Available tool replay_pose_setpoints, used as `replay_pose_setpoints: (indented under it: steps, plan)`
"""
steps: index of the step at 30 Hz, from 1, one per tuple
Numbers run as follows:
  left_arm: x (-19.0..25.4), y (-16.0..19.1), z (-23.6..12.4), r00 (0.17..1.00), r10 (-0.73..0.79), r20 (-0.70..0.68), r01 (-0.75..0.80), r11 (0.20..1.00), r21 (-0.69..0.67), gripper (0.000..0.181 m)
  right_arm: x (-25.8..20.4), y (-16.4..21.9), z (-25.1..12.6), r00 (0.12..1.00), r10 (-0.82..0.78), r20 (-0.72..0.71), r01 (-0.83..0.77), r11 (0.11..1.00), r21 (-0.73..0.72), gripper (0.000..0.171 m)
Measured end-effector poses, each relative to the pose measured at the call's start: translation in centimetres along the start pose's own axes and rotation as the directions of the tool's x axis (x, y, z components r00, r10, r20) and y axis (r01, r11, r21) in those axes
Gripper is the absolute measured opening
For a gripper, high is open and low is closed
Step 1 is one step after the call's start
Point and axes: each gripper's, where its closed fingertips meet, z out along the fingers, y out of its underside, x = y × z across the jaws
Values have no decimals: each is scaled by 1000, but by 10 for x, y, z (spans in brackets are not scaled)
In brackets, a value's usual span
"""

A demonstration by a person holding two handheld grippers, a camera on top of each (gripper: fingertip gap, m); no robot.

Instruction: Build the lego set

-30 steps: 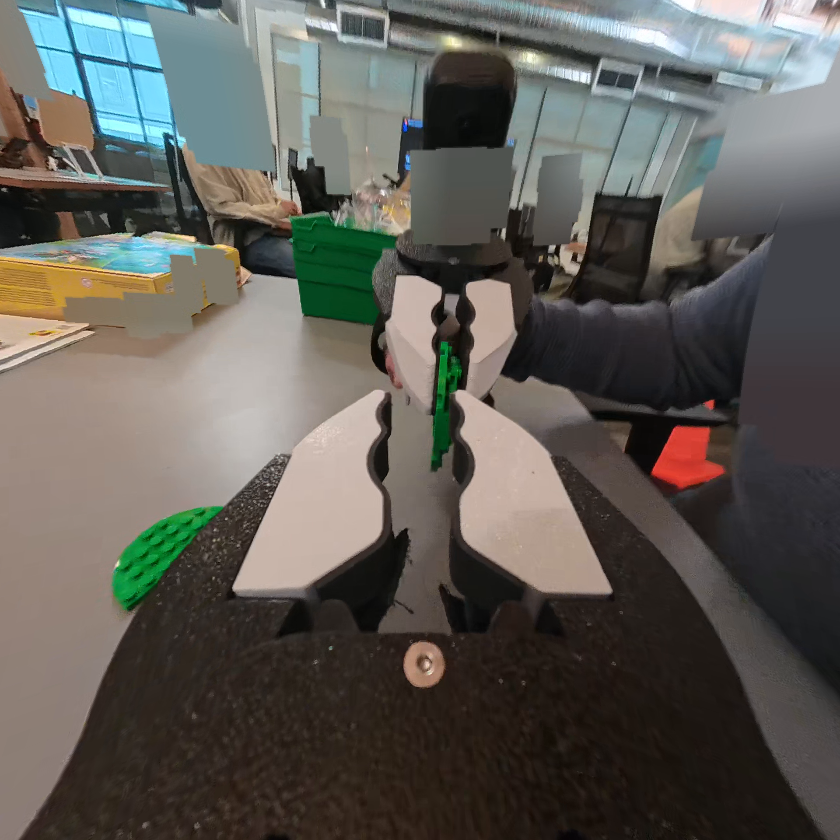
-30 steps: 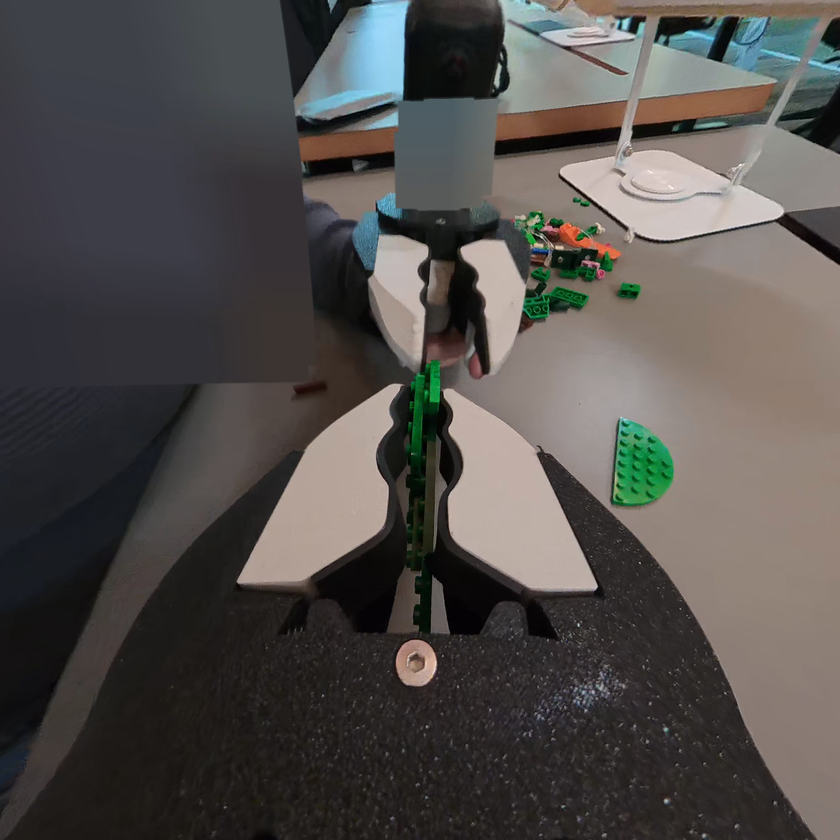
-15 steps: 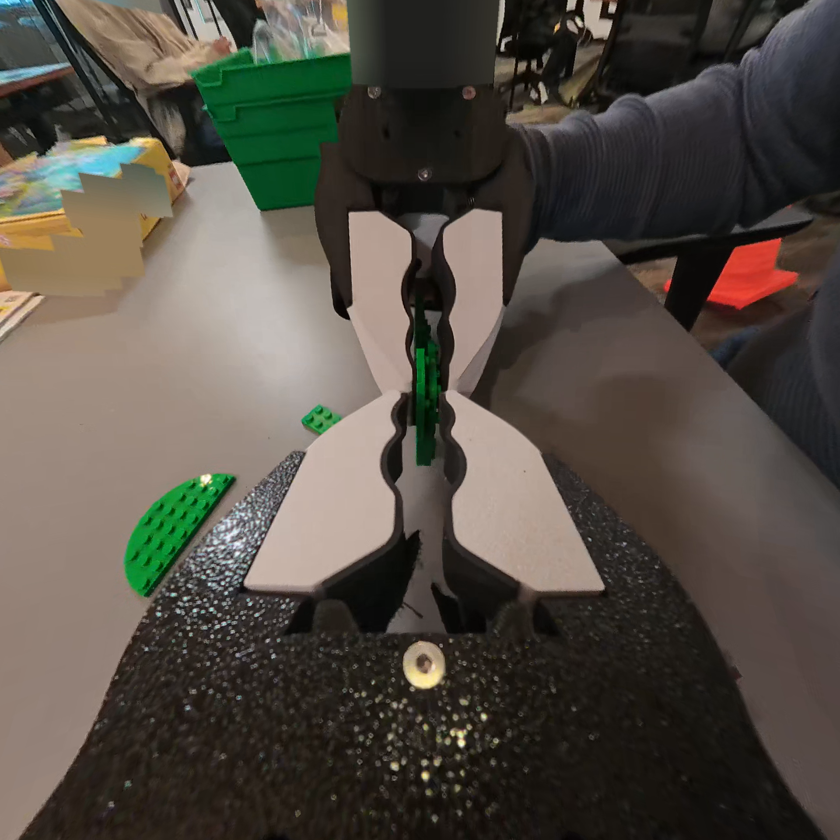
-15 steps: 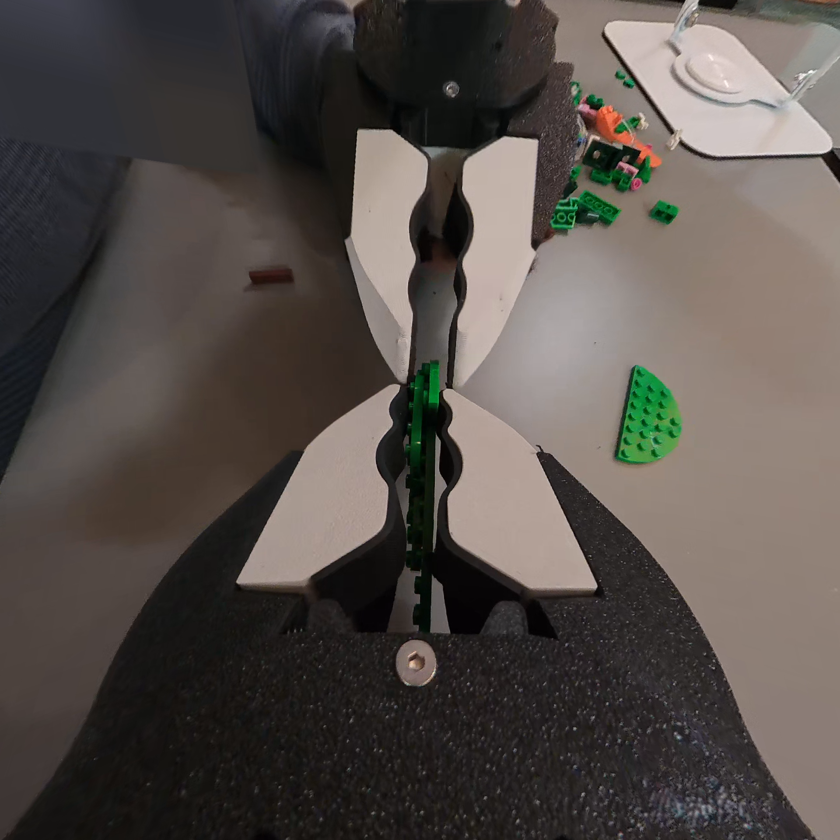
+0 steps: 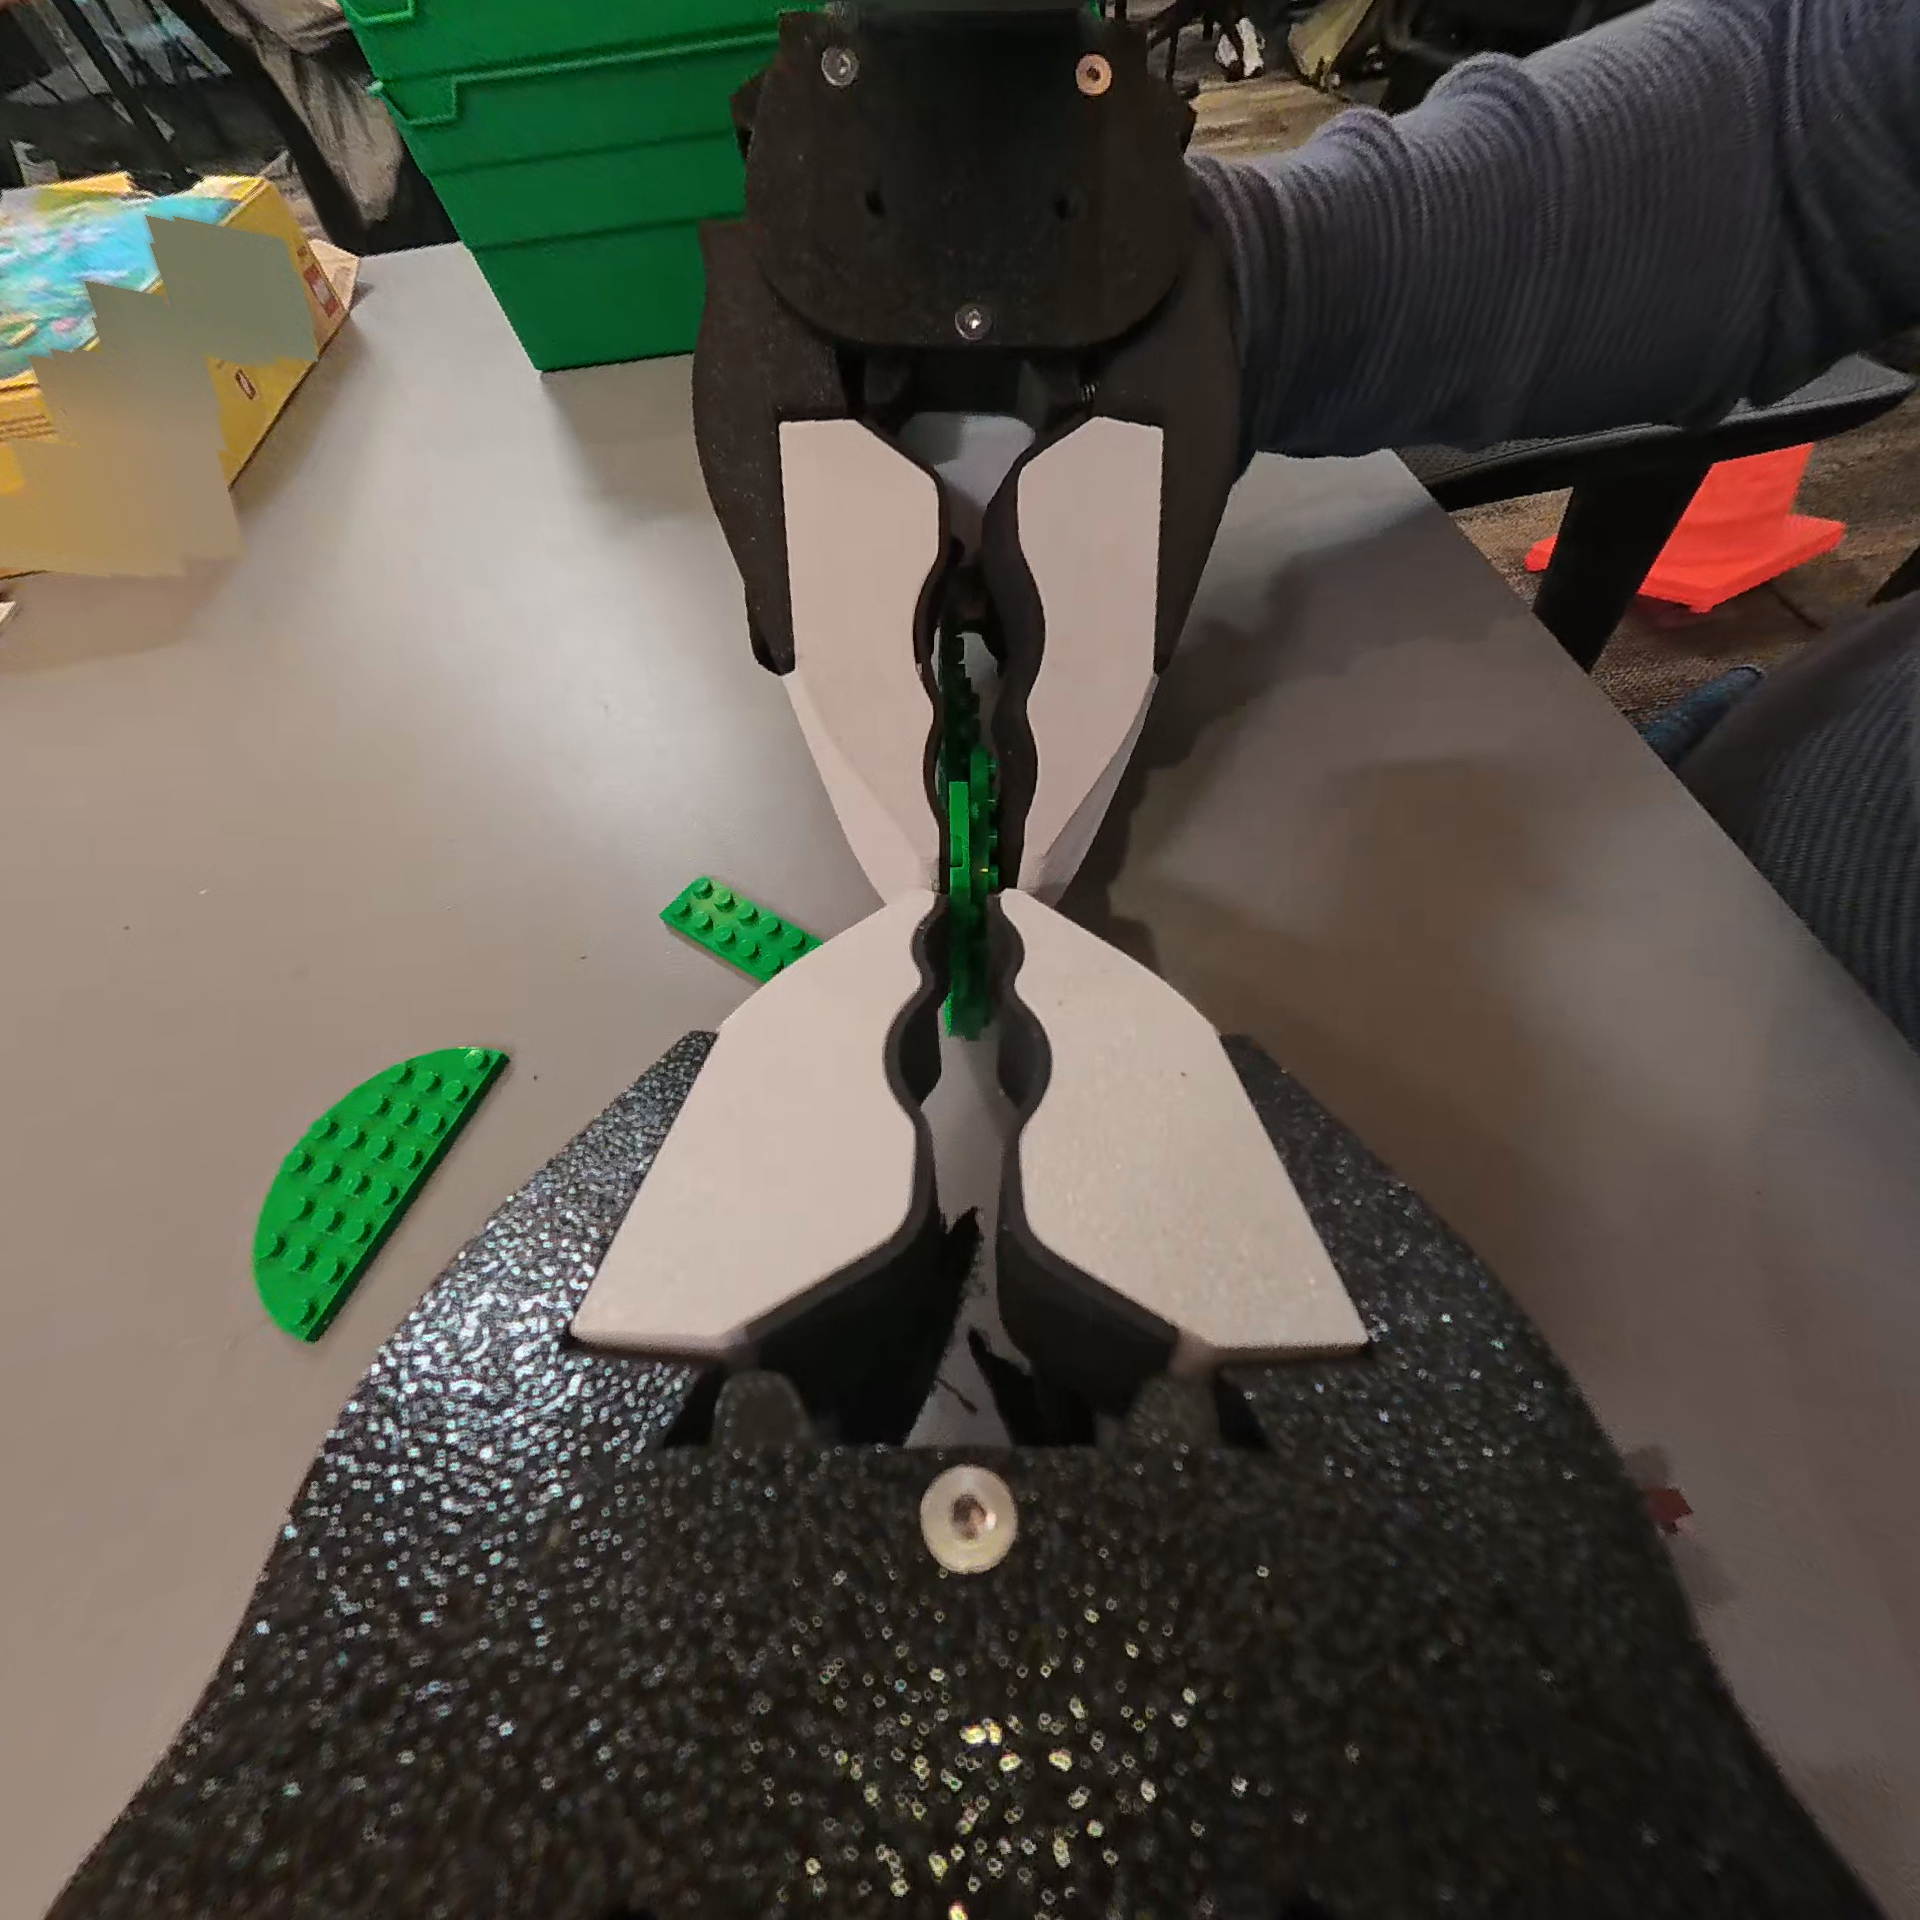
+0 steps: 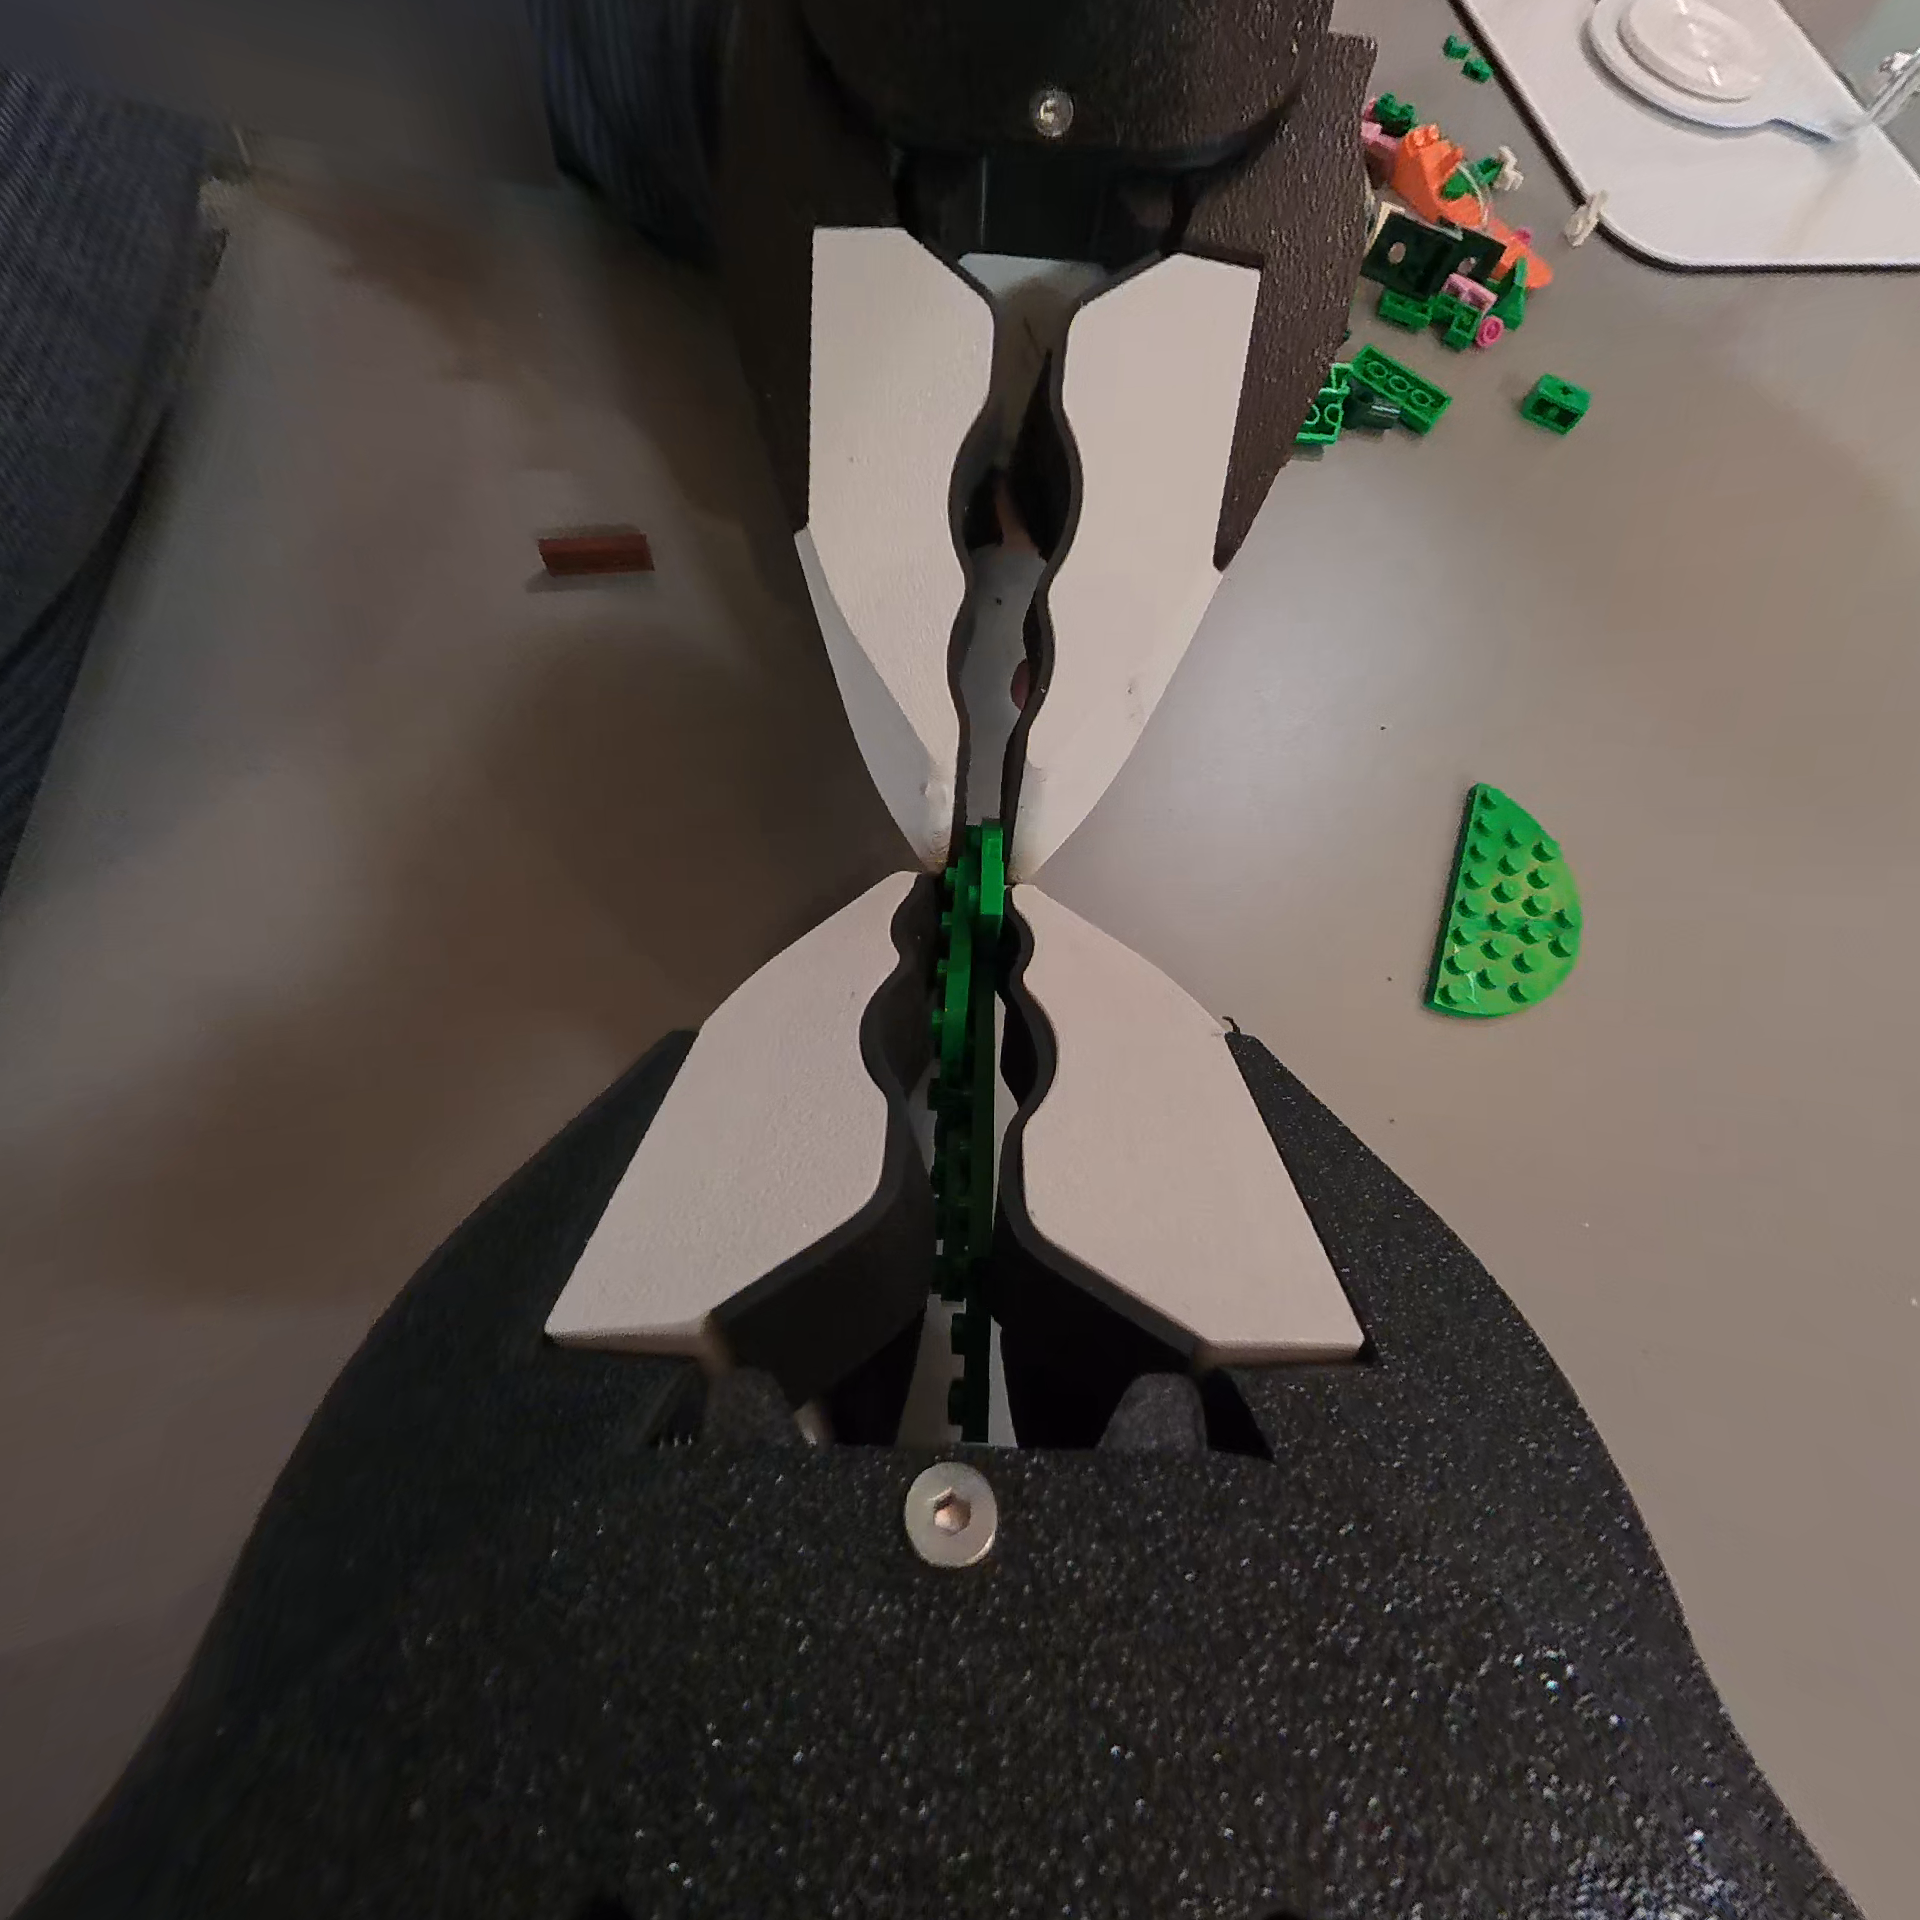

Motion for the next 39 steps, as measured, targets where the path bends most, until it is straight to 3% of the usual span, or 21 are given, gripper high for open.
replay_pose_setpoints:
  steps: [6, 9, 13, 18, 21, 24, 28, 34, 39]
  plan:
    - [-2, 1, 0, 999, -38, 0, 38, 999, -6, 5, 2, -1, 0, 997, 76, 8, -76, 997, 7, 10]
    - [-3, 2, 0, 998, -58, -6, 58, 998, -9, 5, 0, 6, -3, 993, 113, 19, -112, 993, -33, 26]
    - [-2, 2, 0, 998, -53, -14, 53, 998, -17, 5, 3, 2, -9, 993, 120, 4, -120, 993, 16, 9]
    - [-3, 2, 0, 998, -65, -17, 65, 998, -17, 5, 3, 3, -9, 993, 116, 15, -116, 993, 14, 9]
    - [-14, -6, -5, 990, -141, 17, 140, 988, 60, 6, 10, -3, -11, 974, 224, 19, -224, 971, 85, 9]
    - [-45, -26, -26, 960, -254, 119, 221, 947, 233, 4, 34, -22, -24, 890, 453, 52, -448, 846, 289, 9]
    - [-81, -34, -61, 892, -384, 240, 263, 870, 416, 0, 55, -42, -45, 742, 628, 234, -646, 576, 501, 9]
    - [-79, -34, -57, 841, -540, 42, 458, 751, 476, 28, 66, -47, -52, 621, 684, 383, -744, 361, 562, 9]
    - [-75, -31, -52, 822, -570, -11, 510, 728, 459, 33, 71, -46, -51, 575, 700, 425, -770, 287, 570, 9]
